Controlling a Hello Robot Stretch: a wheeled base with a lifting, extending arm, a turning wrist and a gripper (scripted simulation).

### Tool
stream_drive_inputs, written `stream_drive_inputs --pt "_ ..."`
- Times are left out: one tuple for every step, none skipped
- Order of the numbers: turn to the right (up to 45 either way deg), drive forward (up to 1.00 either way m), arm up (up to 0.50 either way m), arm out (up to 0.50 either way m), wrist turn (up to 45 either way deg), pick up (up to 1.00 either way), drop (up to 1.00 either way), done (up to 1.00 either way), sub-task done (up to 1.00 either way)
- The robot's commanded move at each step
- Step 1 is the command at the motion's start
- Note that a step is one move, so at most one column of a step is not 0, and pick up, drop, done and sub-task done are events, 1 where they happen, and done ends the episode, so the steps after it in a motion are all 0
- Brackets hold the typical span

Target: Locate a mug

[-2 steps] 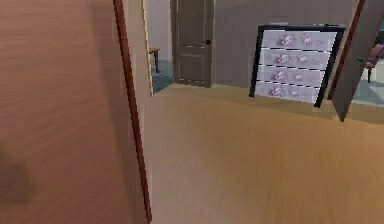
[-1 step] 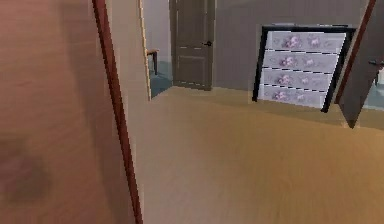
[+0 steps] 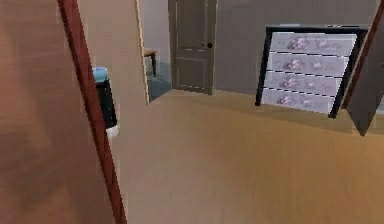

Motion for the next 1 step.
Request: stream_drive_inputs --pt "21.0 0.00 0.00 0.00 0.0 0.00 0.00 0.00 0.00"
